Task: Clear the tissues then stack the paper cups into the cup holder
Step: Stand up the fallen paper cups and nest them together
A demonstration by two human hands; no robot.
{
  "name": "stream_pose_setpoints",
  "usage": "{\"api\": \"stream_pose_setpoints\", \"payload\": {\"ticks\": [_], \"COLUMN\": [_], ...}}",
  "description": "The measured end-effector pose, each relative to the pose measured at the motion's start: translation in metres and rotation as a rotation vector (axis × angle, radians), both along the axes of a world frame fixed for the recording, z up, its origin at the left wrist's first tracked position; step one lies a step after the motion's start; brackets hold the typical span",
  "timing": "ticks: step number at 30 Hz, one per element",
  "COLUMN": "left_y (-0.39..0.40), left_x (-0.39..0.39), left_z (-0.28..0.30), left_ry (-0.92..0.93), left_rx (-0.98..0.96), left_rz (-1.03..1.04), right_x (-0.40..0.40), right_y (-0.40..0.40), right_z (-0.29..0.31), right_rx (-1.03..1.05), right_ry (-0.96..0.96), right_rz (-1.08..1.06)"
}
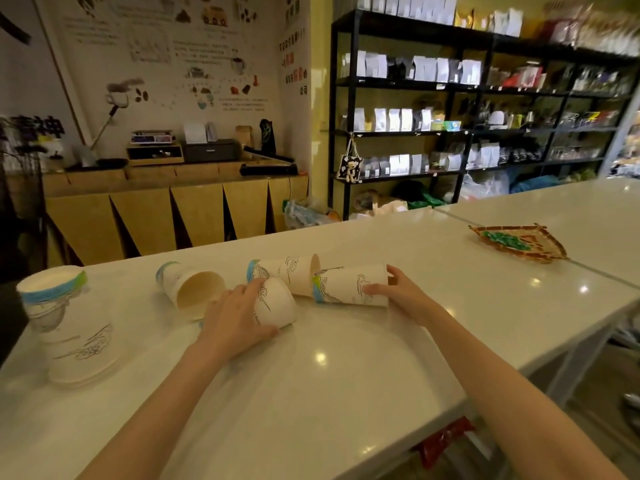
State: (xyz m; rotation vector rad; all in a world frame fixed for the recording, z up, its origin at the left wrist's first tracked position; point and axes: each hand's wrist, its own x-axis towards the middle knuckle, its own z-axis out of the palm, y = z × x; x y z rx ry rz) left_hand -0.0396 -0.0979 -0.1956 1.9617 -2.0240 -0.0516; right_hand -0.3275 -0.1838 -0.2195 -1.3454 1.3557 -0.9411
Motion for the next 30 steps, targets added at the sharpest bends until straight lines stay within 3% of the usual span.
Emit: {"api": "stream_pose_setpoints", "payload": {"ticks": [4, 10, 15, 21, 30], "left_y": [0.002, 0.009, 0.025, 0.029, 0.03], "left_x": [-0.003, -0.004, -0.004, 0.005, 0.014], "left_z": [0.001, 0.014, 0.011, 0.002, -0.004], "left_ry": [0.139, 0.731, 0.892, 0.988, 0.963], "left_rx": [-0.022, -0.098, -0.118, -0.1, -0.113], "left_rz": [-0.051, -0.11, -0.165, -0.086, -0.062], "right_x": [-0.002, -0.004, 0.048, 0.105, 0.157], "right_y": [0.001, 0.013, 0.031, 0.041, 0.056], "right_z": [0.011, 0.078, 0.143, 0.161, 0.138], "right_rx": [-0.043, -0.192, -0.449, -0.604, -0.713], "right_ry": [-0.091, -0.239, -0.19, 0.137, 0.666], "right_rz": [-0.002, 0.091, 0.213, 0.337, 0.553]}}
